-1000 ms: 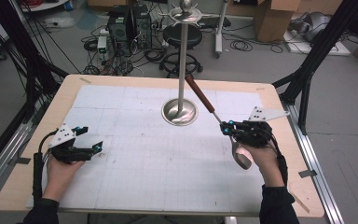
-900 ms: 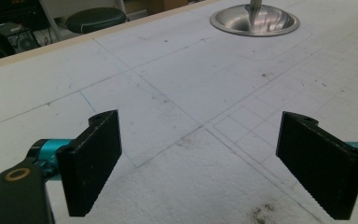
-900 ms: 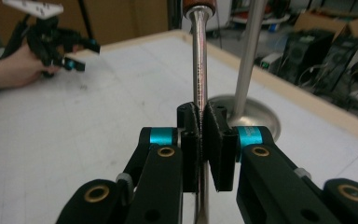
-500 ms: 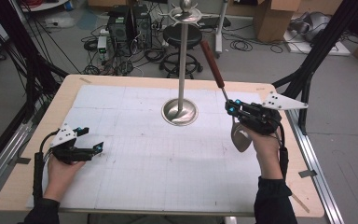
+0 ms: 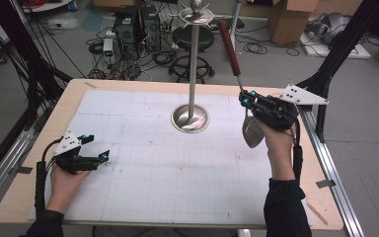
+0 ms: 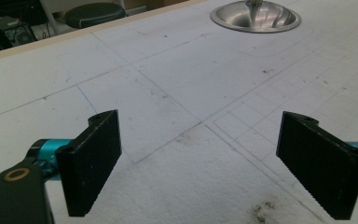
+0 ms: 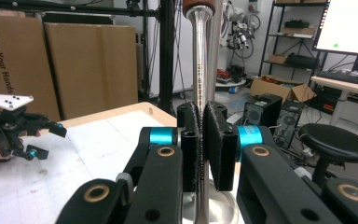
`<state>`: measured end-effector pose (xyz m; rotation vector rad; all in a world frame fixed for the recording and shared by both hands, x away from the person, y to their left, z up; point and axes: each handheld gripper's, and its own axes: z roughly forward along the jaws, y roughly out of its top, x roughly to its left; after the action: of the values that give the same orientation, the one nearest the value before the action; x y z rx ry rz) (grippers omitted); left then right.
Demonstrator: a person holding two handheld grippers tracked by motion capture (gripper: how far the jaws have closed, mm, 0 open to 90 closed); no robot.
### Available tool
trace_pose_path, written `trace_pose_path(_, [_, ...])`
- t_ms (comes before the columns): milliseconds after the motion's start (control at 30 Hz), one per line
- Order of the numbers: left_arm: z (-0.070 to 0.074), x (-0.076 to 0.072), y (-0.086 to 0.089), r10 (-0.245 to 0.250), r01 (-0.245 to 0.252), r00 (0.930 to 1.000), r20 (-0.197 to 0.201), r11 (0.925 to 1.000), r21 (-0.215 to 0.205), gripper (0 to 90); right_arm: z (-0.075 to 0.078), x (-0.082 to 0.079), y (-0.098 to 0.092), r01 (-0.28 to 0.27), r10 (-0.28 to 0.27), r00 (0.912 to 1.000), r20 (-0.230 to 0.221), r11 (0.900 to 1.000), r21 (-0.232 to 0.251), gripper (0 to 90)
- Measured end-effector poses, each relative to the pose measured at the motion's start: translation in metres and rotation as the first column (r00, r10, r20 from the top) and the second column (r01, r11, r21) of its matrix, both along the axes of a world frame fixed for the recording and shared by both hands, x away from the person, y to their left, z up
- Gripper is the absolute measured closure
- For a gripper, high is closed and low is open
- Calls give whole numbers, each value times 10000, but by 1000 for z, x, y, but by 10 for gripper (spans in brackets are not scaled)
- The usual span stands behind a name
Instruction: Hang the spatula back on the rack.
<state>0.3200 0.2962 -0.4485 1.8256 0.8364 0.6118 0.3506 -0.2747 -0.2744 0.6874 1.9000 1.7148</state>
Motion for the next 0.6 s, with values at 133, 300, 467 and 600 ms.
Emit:
trace_pose_path(133, [0,0,0,-16,16,10000,-7,10000,-4,145,0,6,6,118,-118,9999,56,9999,-63,850])
trace_pose_path(300, [0,0,-1,-17,17,10000,12,10000,12,145,-1,13,10,125,-125,9999,-70,9999,-33,850])
trace_pose_path(467, [0,0,-1,-17,17,10000,13,10000,20,145,0,17,15,118,-118,9999,-69,9999,-56,850])
trace_pose_path(600, [0,0,-1,-19,19,10000,15,10000,30,145,1,19,20,232,-233,9997,-51,9996,-184,849])
